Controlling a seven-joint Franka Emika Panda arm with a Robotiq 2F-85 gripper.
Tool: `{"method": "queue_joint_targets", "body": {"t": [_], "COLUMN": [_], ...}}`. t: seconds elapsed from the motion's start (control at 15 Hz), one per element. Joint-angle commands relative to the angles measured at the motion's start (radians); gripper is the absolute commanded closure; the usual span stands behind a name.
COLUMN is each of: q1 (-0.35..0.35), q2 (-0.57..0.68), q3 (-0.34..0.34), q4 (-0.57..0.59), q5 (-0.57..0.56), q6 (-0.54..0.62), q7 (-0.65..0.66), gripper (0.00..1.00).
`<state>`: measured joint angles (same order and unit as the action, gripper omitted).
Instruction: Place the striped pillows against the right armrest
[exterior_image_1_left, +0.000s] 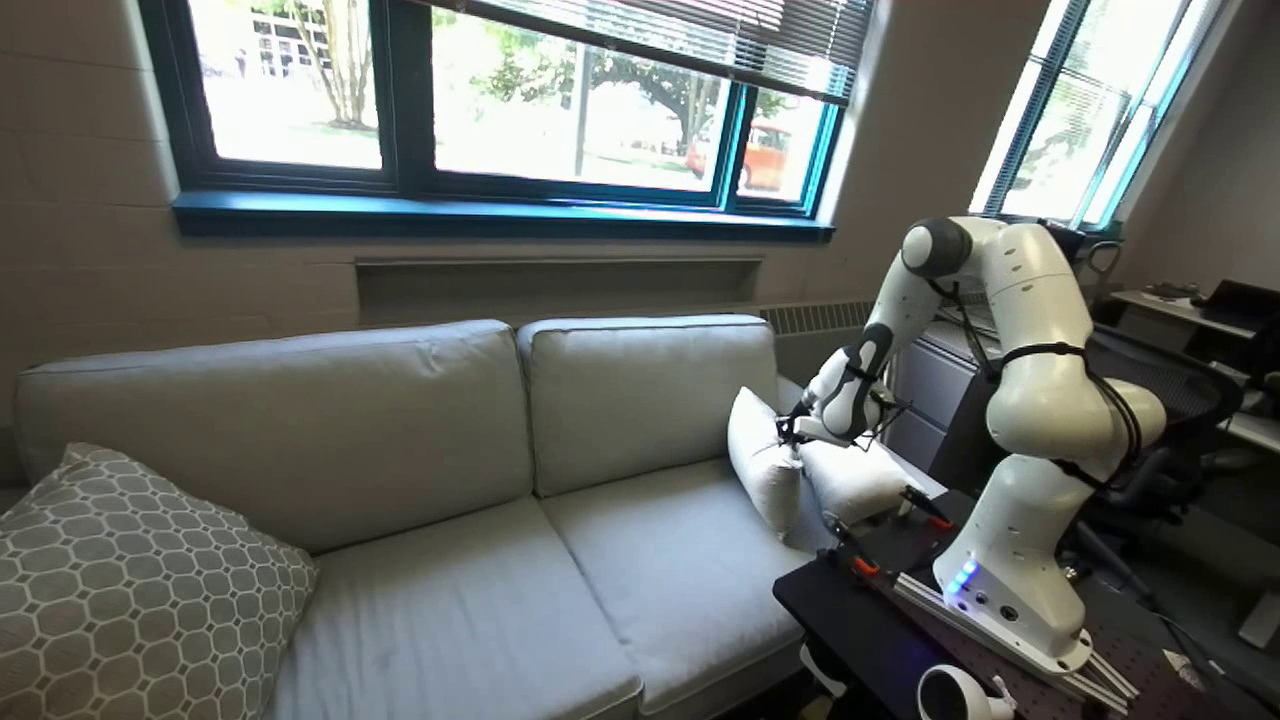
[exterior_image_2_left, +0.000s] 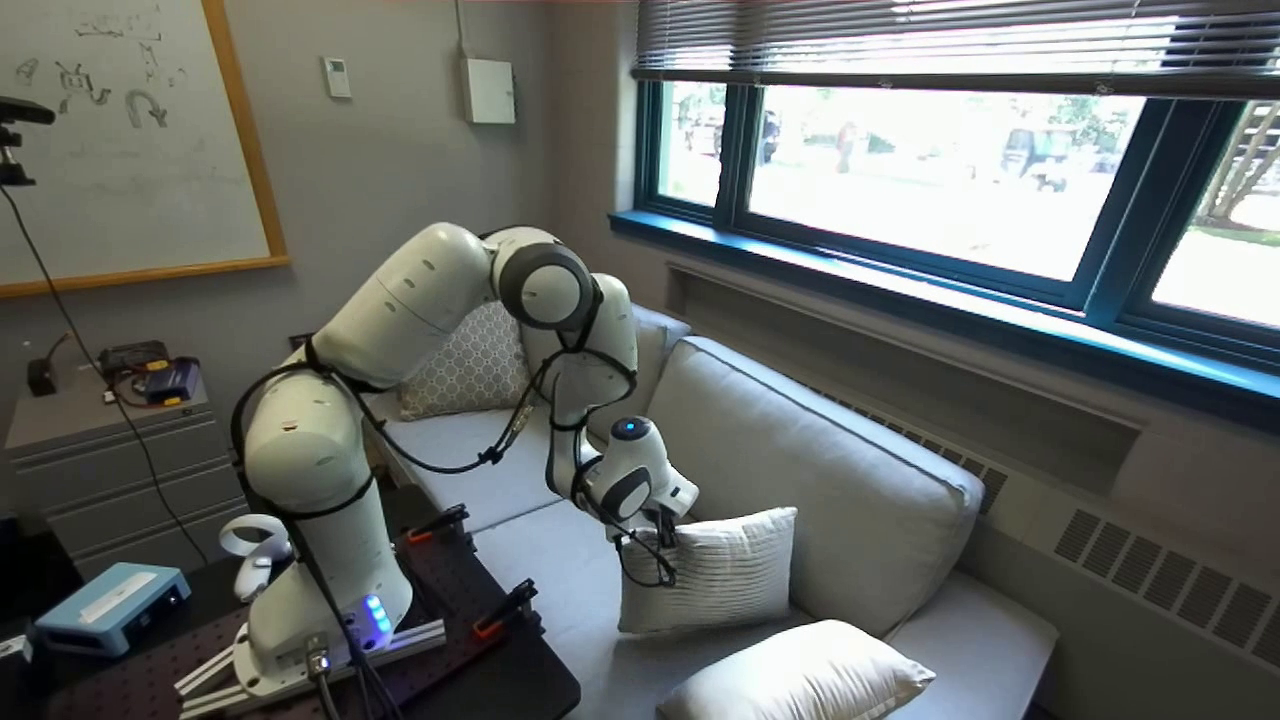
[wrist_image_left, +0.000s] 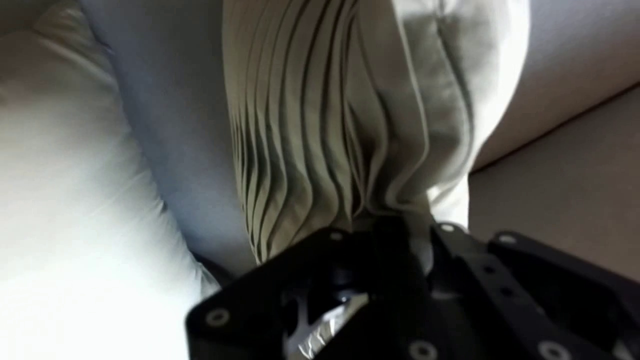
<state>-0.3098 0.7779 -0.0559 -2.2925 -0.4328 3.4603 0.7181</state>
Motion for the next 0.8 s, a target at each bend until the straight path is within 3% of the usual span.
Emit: {"method": "queue_joint_targets", "body": {"t": [0.0, 0.13, 0.27, 0.33, 0.47, 0.73], "q1": [-0.213, -0.348, -0.422, -0.491, -0.544, -0.527], "q2": [-0.175, -0.212, -0.189, -0.182, -0.151, -0.103], "q3": [0.072, 0.092, 0.070, 0.129, 0.152, 0.154], "q4": [-0.170, -0.221, -0.215, -0.228, -0.206, -0.163], "q5": [-0.050, -0.109, -0.158, -0.033, 0.045, 0.225], "q6": [-0.001, -0.001, -0.003, -0.021, -0.046, -0.079], "q7": [-0.088, -0.115, -0.119, -0.251, -0.331, -0.440], "gripper": [0.94, 0.94, 0.94, 0.94, 0.94, 0.94]}}
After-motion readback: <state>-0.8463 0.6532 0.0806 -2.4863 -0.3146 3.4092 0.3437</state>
